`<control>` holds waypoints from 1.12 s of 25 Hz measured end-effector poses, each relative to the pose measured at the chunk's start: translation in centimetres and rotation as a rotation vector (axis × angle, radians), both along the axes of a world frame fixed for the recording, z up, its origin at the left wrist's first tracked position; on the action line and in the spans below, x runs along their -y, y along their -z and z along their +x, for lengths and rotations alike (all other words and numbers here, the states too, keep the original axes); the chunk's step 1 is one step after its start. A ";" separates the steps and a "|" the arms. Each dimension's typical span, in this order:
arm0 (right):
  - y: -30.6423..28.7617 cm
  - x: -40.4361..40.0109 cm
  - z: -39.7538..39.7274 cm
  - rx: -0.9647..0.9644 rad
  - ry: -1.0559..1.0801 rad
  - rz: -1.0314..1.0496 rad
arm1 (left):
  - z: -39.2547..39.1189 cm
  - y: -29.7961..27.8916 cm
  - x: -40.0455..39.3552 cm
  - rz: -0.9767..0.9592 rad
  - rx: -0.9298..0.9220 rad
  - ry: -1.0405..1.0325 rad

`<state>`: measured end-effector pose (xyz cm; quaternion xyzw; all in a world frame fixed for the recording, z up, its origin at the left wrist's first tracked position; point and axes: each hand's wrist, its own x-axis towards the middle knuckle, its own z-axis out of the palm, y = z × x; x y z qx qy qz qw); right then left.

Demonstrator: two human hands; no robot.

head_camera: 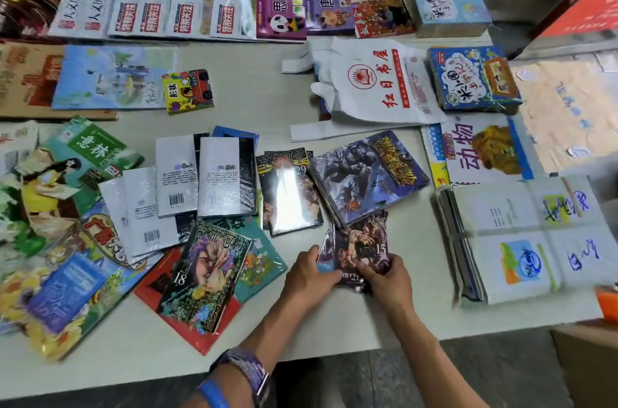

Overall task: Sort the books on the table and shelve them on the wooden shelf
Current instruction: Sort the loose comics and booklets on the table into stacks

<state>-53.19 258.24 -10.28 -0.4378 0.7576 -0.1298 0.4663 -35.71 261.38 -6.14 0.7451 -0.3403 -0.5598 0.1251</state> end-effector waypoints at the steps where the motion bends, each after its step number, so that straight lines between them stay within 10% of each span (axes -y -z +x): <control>1: 0.1 -0.4 -0.1 0.009 0.014 0.019 | 0.3 0.2 -0.1 0.023 0.003 -0.024; 17: -3.1 -8.2 -4.0 0.526 -0.028 0.689 | 3.6 -0.4 -8.7 0.307 -0.319 0.088; 28: -7.2 -8.4 8.1 0.455 -0.089 0.210 | 8.6 -2.7 -10.9 -0.147 -0.068 -0.461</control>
